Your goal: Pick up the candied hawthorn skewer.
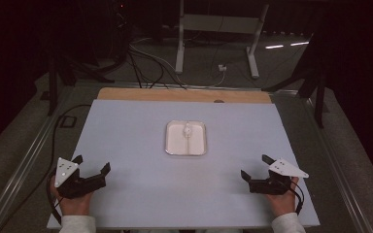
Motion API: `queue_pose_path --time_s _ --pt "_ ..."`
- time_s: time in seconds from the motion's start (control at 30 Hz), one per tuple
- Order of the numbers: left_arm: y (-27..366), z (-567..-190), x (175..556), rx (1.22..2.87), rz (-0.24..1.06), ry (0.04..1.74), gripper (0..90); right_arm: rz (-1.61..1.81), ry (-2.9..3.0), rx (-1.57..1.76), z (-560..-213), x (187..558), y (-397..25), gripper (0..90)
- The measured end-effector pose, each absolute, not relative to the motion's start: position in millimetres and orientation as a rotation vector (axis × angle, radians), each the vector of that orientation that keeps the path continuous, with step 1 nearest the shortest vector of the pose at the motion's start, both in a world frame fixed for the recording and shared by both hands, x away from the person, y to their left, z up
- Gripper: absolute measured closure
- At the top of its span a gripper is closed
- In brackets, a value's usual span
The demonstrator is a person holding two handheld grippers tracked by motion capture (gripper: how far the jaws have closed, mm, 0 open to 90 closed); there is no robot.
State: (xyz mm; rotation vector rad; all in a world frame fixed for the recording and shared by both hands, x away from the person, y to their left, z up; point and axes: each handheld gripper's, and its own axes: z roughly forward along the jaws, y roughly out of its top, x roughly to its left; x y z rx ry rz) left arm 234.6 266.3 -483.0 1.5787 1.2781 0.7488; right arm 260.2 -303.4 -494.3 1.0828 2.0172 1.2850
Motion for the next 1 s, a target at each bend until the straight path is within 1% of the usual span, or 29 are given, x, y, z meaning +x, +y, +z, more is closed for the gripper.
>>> queue_pose_path --time_s 0.33,0.5,0.67,0.7,0.77,0.8,0.83,1.0 --pt "250.7 -476.6 241.7 1.604 0.747 1.313 0.8 1.298 1.997 1.162 -492.9 259.6 -308.1 0.2" --pt "243.2 -469.2 250.5 1.599 0.740 1.281 0.7 1.286 2.001 1.148 -493.0 258.8 -307.9 0.2" --pt "228.2 -464.8 265.8 1.618 0.719 1.257 0.7 1.260 2.007 1.147 -493.7 258.8 -305.9 0.2" --pt "221.3 -463.2 272.1 1.614 0.685 1.253 0.7 1.257 2.007 1.147 -493.8 258.7 -305.5 0.2" --pt "217.6 -462.2 275.7 1.617 0.662 1.258 0.7 1.253 2.005 1.145 -493.4 258.3 -305.0 0.2" --pt "208.9 -460.0 283.4 1.638 0.649 1.265 0.8 1.255 2.002 1.145 -493.2 258.3 -305.1 0.3" --pt "208.9 -460.0 283.4 1.638 0.649 1.265 0.8 1.256 2.002 1.146 -493.0 258.2 -305.1 0.2" --pt "184.8 -454.5 305.2 1.673 0.626 1.260 1.4 1.255 2.002 1.149 -493.4 258.3 -305.2 0.2"
